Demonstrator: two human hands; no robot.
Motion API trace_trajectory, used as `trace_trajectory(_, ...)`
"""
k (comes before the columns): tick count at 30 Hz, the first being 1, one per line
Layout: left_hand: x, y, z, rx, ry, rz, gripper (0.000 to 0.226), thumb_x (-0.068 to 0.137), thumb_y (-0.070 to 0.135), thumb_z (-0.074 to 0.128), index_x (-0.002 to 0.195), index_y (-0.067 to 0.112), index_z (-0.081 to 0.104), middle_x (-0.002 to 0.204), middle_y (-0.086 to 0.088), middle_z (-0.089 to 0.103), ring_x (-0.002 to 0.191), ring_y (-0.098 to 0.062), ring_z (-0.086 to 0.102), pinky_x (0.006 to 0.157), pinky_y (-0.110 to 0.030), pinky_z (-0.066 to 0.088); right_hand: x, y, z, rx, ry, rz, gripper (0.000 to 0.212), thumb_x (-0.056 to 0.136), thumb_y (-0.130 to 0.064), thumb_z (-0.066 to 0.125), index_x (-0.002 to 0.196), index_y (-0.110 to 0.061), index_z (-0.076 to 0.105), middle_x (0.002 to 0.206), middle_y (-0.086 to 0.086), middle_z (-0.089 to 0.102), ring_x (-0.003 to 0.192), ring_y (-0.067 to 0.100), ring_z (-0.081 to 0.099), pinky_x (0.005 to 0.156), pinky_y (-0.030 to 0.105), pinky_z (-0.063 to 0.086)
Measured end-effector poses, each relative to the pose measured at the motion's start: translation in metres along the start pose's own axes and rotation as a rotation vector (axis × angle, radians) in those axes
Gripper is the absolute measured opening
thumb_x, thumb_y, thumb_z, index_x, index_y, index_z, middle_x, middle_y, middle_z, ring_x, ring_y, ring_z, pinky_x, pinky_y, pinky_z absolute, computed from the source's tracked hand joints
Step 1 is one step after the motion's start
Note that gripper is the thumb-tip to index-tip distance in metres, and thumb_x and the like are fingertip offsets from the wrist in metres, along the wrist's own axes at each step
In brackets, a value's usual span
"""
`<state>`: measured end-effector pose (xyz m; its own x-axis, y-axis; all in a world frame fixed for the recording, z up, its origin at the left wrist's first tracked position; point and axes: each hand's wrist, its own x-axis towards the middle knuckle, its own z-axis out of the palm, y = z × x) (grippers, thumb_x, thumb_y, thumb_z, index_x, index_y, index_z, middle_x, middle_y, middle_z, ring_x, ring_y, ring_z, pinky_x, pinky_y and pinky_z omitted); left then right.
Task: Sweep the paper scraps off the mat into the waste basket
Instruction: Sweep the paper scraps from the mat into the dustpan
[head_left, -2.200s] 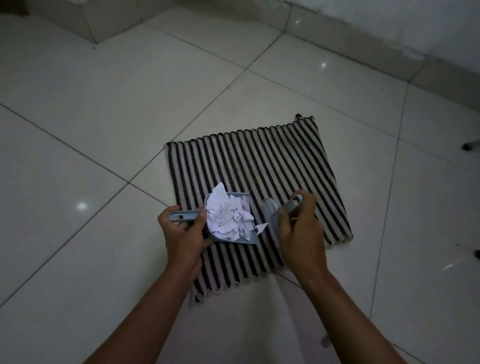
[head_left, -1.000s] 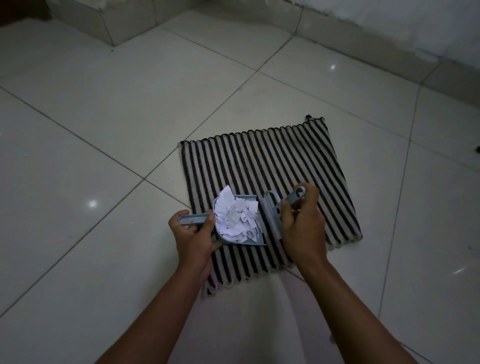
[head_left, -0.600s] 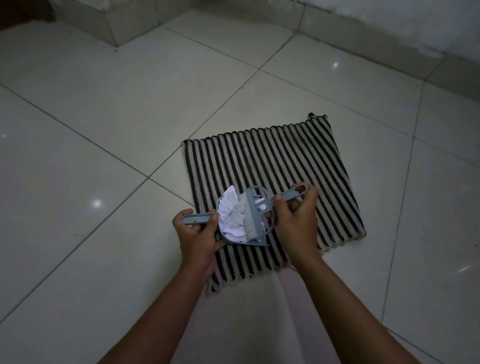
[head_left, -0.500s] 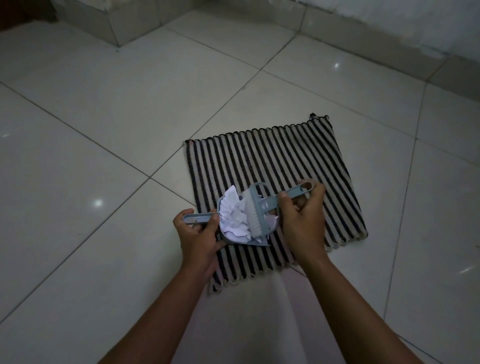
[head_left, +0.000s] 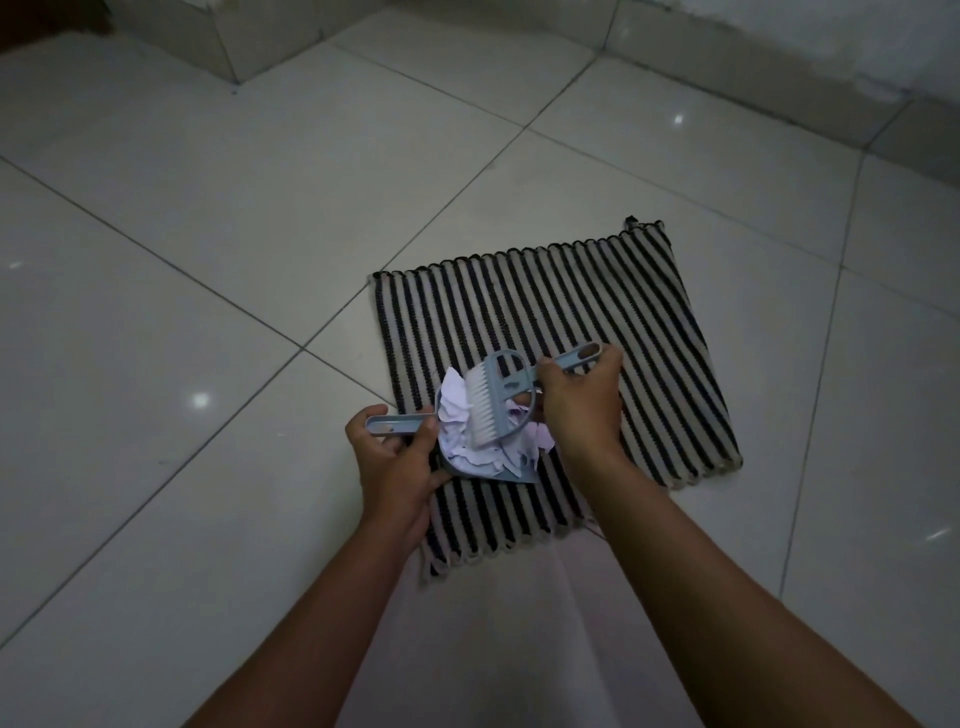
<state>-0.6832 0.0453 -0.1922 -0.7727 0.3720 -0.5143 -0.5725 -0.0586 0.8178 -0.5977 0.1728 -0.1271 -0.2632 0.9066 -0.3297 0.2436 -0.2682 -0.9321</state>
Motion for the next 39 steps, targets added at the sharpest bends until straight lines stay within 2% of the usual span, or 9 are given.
trace_trajectory(7,0.000,0.001,-0.001,-0.018,0.001,-0.007,0.046,0.092,0.002,0.067,0.116,0.026,0.036,0.102,-0.009,0.064,0.083,-0.018,0.069,0.065,-0.046,0.062,-0.009,-0.002,-0.020,-0.033,-0.026,-0.125,0.027,0.097,-0.015,0.061,0.116,-0.023,0.042,0.095,0.001,0.071,0.074,0.009,0.074,0.061,0.025,0.059)
trace_trajectory(12,0.001,0.003,0.000,-0.013,0.009,0.000,0.045,0.093,0.002,0.066,0.116,0.026,0.035,0.105,-0.011,0.064,0.087,-0.019,0.068,0.062,-0.042,0.062,-0.001,-0.007,-0.056,0.001,0.108,-0.166,0.030,0.096,-0.017,0.062,0.116,-0.024,0.042,0.101,-0.002,0.066,0.080,0.012,0.073,0.066,0.028,0.061)
trace_trajectory(16,0.001,0.004,-0.001,0.009,0.010,0.016,0.046,0.093,0.003,0.066,0.117,0.026,0.035,0.106,-0.011,0.064,0.088,-0.021,0.068,0.062,-0.042,0.062,0.004,0.003,-0.082,-0.228,0.179,-0.243,0.031,0.098,-0.018,0.059,0.118,-0.026,0.037,0.094,-0.011,0.058,0.082,0.003,0.063,0.059,0.021,0.053)
trace_trajectory(21,0.002,0.003,0.001,0.040,0.016,0.036,0.047,0.093,0.005,0.068,0.118,0.027,0.035,0.106,-0.012,0.063,0.087,-0.020,0.067,0.059,-0.038,0.060,-0.009,0.016,-0.062,-0.441,0.013,-0.374,0.028,0.099,-0.019,0.057,0.120,-0.024,0.038,0.088,-0.007,0.060,0.073,0.002,0.061,0.049,0.008,0.044)
trace_trajectory(25,0.002,0.004,0.001,0.025,0.015,0.028,0.047,0.092,0.006,0.069,0.117,0.028,0.036,0.108,-0.013,0.064,0.089,-0.021,0.068,0.062,-0.041,0.061,-0.024,0.015,-0.051,-0.461,-0.096,-0.495,0.026,0.099,-0.021,0.056,0.116,-0.028,0.038,0.083,-0.006,0.060,0.067,0.004,0.061,0.051,0.013,0.047)
trace_trajectory(29,0.002,0.004,0.000,0.015,0.018,0.021,0.047,0.092,0.006,0.068,0.117,0.028,0.036,0.109,-0.014,0.064,0.091,-0.023,0.068,0.063,-0.042,0.061,-0.009,0.006,-0.067,-0.382,0.012,-0.473,0.029,0.099,-0.022,0.057,0.121,-0.025,0.039,0.090,-0.005,0.061,0.072,0.002,0.063,0.053,0.014,0.050)
trace_trajectory(33,0.002,0.005,0.000,0.027,0.026,0.029,0.047,0.093,0.005,0.068,0.119,0.027,0.035,0.107,-0.012,0.065,0.088,-0.021,0.069,0.066,-0.044,0.062,0.013,0.007,-0.075,-0.471,0.050,-0.478,0.026,0.101,-0.020,0.054,0.120,-0.025,0.037,0.092,-0.006,0.059,0.081,0.004,0.063,0.055,0.011,0.049)
trace_trajectory(36,0.003,0.005,0.000,0.032,0.031,0.029,0.047,0.093,0.005,0.067,0.119,0.027,0.035,0.105,-0.010,0.066,0.085,-0.019,0.069,0.066,-0.043,0.062,0.014,0.012,-0.059,-0.614,-0.054,-0.521,0.018,0.103,-0.024,0.049,0.116,-0.027,0.036,0.091,0.002,0.061,0.076,0.014,0.063,0.059,0.030,0.056)
trace_trajectory(39,0.003,0.004,0.000,0.027,0.022,0.028,0.048,0.093,0.004,0.067,0.120,0.027,0.035,0.105,-0.010,0.066,0.084,-0.019,0.069,0.063,-0.041,0.061,0.003,0.018,-0.043,-0.661,-0.151,-0.532,0.011,0.104,-0.027,0.045,0.112,-0.027,0.037,0.082,-0.001,0.057,0.067,0.013,0.056,0.054,0.032,0.049)
